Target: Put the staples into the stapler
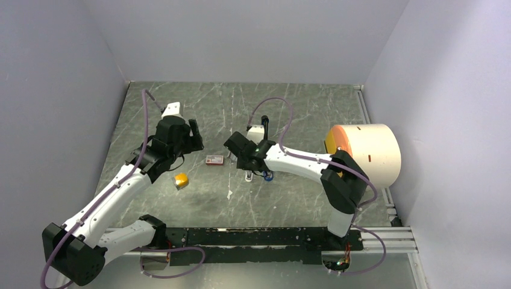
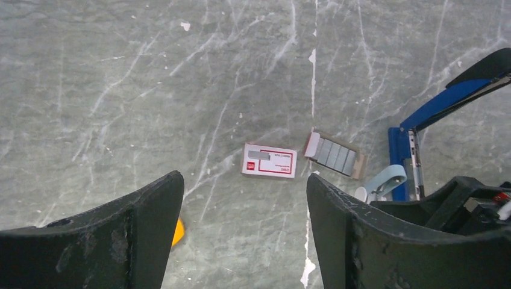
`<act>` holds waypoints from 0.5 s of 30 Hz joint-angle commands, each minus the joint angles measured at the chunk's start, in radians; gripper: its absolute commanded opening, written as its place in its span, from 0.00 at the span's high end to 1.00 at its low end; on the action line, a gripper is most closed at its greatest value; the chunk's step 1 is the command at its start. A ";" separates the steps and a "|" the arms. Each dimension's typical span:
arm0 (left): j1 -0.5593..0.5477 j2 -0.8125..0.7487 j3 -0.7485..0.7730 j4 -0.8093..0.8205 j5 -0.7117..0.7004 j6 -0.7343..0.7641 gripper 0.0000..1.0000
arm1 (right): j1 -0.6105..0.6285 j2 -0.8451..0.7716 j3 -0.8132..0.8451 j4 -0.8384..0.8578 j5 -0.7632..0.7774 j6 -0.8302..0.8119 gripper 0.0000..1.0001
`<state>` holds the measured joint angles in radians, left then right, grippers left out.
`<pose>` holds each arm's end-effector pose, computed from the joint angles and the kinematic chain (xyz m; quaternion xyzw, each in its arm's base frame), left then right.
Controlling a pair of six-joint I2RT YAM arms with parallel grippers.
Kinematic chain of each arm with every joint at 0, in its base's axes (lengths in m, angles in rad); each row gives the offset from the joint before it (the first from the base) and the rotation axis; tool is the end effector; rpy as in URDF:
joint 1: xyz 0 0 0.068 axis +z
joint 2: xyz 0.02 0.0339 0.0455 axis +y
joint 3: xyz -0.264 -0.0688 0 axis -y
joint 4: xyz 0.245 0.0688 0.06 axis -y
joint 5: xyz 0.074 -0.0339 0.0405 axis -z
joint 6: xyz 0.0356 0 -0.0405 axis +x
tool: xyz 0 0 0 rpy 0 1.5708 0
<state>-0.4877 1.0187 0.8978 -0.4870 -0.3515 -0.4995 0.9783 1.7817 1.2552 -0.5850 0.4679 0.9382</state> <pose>0.2002 -0.0923 0.3069 -0.0861 0.8722 -0.0795 0.4749 0.2167 0.2931 0.2056 0.0338 0.9481 0.0514 0.3120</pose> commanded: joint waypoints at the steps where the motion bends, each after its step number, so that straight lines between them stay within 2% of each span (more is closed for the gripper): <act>1: 0.008 0.002 -0.021 0.028 0.085 -0.032 0.20 | -0.019 -0.005 -0.013 0.011 -0.061 -0.068 0.54; 6: 0.008 0.004 -0.127 0.081 0.281 -0.107 0.21 | -0.042 0.009 -0.035 0.019 -0.110 -0.094 0.54; 11: 0.008 0.046 -0.245 0.202 0.444 -0.188 0.32 | -0.058 0.034 -0.040 0.030 -0.141 -0.125 0.53; 15: 0.008 0.101 -0.325 0.316 0.543 -0.230 0.33 | -0.061 0.072 -0.023 0.025 -0.164 -0.155 0.50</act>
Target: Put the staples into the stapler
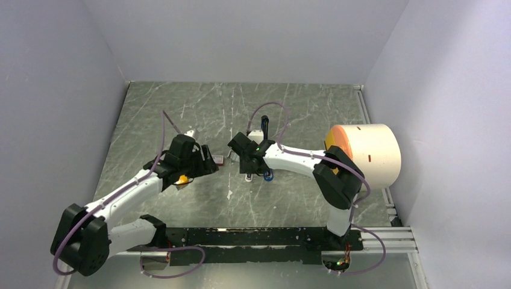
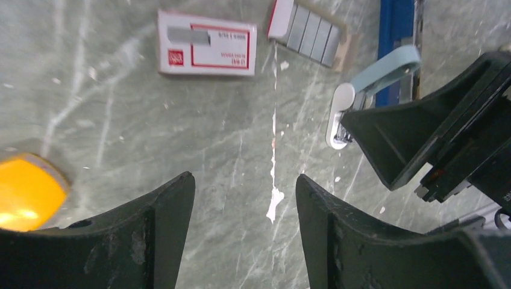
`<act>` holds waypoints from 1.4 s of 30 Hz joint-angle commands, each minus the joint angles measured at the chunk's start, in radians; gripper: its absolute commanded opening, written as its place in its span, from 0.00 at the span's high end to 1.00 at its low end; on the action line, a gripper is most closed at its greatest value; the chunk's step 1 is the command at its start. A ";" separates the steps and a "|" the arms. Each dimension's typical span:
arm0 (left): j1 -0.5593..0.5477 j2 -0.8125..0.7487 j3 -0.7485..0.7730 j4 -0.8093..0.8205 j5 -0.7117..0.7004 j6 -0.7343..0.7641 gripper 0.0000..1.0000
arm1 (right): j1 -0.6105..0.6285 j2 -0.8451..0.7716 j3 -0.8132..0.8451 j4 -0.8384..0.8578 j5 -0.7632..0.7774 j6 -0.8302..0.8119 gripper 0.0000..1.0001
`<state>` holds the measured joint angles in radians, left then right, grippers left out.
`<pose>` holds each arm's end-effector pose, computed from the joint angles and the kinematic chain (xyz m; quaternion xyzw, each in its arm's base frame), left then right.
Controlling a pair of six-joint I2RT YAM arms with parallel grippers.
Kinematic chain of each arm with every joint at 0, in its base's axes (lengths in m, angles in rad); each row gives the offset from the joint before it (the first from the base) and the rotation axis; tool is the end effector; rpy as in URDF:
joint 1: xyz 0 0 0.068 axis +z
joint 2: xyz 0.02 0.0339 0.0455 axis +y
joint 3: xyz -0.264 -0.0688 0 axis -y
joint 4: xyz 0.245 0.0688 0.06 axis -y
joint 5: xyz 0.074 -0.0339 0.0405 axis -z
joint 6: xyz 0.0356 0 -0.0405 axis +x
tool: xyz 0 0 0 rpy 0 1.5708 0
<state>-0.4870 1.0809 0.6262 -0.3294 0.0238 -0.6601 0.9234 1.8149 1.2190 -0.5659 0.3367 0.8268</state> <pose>0.1939 -0.1036 0.2154 -0.0753 0.9205 -0.2172 0.3160 0.2283 0.2825 0.1831 -0.0126 0.9658 0.0485 0.2543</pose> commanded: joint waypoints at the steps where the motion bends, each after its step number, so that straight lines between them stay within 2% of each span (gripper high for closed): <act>1: 0.006 0.056 -0.061 0.173 0.180 -0.073 0.32 | -0.006 0.046 0.017 0.011 -0.040 -0.050 0.49; 6: 0.005 0.110 -0.074 0.205 0.197 -0.075 0.31 | -0.006 0.103 0.060 -0.003 -0.046 -0.071 0.42; 9: 0.005 0.112 -0.070 0.196 0.179 -0.066 0.31 | -0.006 0.132 0.085 -0.025 -0.028 -0.072 0.42; 18: 0.005 0.123 -0.054 0.176 0.149 -0.043 0.31 | -0.016 0.145 0.083 -0.044 -0.024 -0.135 0.65; 22: 0.005 0.122 -0.047 0.167 0.135 -0.035 0.31 | -0.021 0.132 0.064 -0.016 -0.059 -0.202 0.68; 33: 0.005 0.124 -0.028 0.150 0.117 -0.024 0.30 | -0.016 0.027 0.072 -0.023 -0.041 -0.194 0.38; 35: 0.005 0.125 -0.023 0.146 0.114 -0.020 0.31 | -0.012 -0.012 0.050 -0.002 -0.050 -0.194 0.36; 37: 0.005 0.126 -0.019 0.143 0.109 -0.017 0.31 | -0.010 -0.047 0.029 0.011 -0.061 -0.186 0.38; 40: 0.005 0.125 -0.015 0.138 0.101 -0.012 0.31 | -0.009 -0.064 0.019 0.012 -0.086 -0.181 0.53; 42: 0.005 0.123 -0.013 0.133 0.093 -0.010 0.31 | -0.006 -0.056 0.016 0.014 -0.103 -0.181 0.57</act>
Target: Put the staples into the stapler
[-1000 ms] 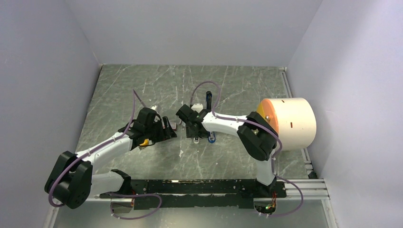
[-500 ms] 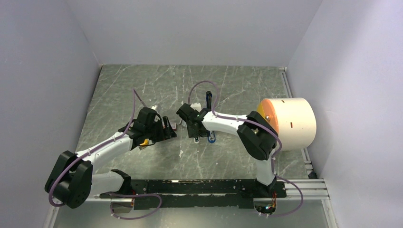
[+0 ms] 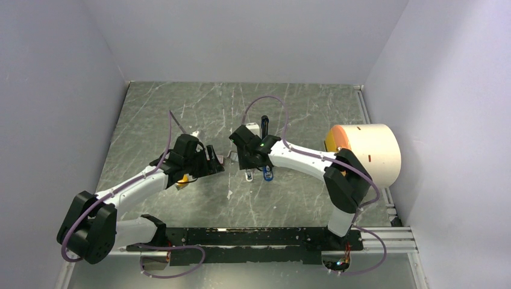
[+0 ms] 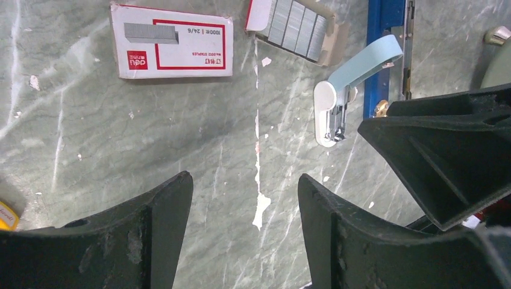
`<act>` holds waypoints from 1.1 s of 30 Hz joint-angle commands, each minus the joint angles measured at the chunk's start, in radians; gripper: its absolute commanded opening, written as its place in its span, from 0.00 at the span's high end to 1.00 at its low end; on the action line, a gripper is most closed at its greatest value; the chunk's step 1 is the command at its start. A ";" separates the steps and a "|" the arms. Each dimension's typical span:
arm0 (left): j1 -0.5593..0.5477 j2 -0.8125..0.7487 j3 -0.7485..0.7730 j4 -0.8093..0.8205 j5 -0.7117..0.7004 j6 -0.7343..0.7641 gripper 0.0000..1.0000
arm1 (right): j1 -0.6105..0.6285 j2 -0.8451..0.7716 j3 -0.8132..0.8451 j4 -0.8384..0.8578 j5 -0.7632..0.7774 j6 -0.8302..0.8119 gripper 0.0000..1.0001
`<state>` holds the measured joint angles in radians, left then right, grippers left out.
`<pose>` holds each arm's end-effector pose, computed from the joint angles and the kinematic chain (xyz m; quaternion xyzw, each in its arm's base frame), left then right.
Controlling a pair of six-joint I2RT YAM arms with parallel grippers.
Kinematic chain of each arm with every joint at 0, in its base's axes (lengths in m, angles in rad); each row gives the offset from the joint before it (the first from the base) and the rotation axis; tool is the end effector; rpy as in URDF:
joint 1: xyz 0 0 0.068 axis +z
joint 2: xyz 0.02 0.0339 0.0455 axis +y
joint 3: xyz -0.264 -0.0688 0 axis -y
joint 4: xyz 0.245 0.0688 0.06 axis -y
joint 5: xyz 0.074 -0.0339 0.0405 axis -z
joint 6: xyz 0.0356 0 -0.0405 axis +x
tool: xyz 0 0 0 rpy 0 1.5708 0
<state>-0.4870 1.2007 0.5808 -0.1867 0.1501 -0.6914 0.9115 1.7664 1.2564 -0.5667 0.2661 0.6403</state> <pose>0.2046 -0.1144 0.1873 -0.0666 0.9233 -0.2645 0.2705 0.2315 0.2834 0.2098 -0.0978 0.9566 0.0779 0.2631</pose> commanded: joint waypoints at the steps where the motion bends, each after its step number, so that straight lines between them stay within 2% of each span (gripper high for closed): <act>1: 0.005 0.002 0.033 -0.011 -0.037 0.022 0.31 | 0.010 -0.001 -0.023 0.017 -0.038 0.004 0.56; 8: 0.005 -0.003 0.031 -0.023 -0.056 0.028 0.31 | 0.018 0.038 -0.024 0.029 -0.066 0.006 0.54; 14: 0.006 -0.003 0.030 -0.022 -0.063 0.029 0.31 | 0.019 0.061 -0.025 0.034 -0.078 0.006 0.61; 21: 0.006 -0.001 0.027 -0.021 -0.067 0.029 0.31 | 0.021 0.088 -0.024 0.039 -0.065 0.005 0.54; 33: 0.006 -0.004 0.024 -0.024 -0.075 0.029 0.31 | 0.019 0.116 -0.020 0.072 -0.077 0.001 0.56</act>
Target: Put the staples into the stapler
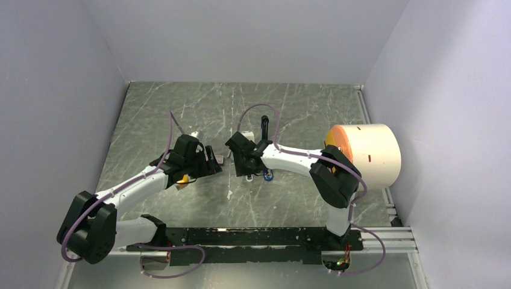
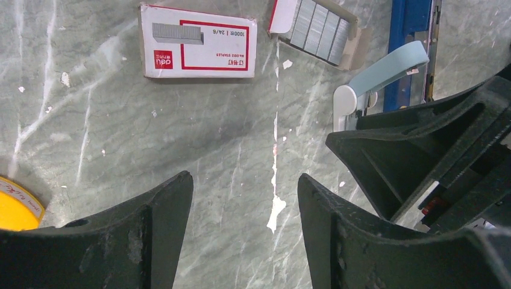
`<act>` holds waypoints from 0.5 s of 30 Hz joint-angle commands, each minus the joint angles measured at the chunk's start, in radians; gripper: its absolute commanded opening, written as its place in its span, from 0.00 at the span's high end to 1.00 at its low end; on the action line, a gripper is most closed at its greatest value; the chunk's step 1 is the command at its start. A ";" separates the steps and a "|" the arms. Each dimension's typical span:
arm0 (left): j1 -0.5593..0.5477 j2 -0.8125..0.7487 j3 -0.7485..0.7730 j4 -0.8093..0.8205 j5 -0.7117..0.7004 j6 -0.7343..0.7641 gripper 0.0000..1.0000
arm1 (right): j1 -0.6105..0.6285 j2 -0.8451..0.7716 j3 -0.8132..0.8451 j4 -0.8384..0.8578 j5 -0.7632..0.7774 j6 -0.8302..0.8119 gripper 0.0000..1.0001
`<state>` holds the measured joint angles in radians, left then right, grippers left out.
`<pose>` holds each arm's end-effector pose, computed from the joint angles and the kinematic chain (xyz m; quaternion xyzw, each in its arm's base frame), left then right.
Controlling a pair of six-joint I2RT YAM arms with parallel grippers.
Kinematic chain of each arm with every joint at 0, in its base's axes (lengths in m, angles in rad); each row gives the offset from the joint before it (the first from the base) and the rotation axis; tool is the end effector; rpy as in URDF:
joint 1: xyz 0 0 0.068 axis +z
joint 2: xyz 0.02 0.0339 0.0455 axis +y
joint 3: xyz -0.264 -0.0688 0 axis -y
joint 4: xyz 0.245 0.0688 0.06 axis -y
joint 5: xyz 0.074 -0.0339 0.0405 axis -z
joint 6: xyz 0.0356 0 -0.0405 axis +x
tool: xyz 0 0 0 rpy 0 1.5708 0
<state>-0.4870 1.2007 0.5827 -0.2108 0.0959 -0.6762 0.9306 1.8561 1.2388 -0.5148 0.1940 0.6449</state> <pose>0.2042 -0.1120 0.1859 -0.0706 0.9284 -0.2363 0.2780 0.2296 0.2967 0.1753 -0.1174 0.9646 0.0868 0.2198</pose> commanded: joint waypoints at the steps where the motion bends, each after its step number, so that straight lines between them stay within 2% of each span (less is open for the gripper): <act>1: 0.005 -0.004 0.022 0.000 -0.021 0.015 0.31 | 0.000 0.026 -0.002 0.020 -0.007 -0.003 0.56; 15: 0.005 -0.004 0.019 0.001 -0.027 0.012 0.31 | 0.000 -0.032 -0.015 0.019 0.040 0.010 0.63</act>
<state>-0.4870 1.2007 0.5827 -0.2108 0.0906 -0.6762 0.9306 1.8587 1.2320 -0.5018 0.2016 0.6468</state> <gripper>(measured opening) 0.690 0.386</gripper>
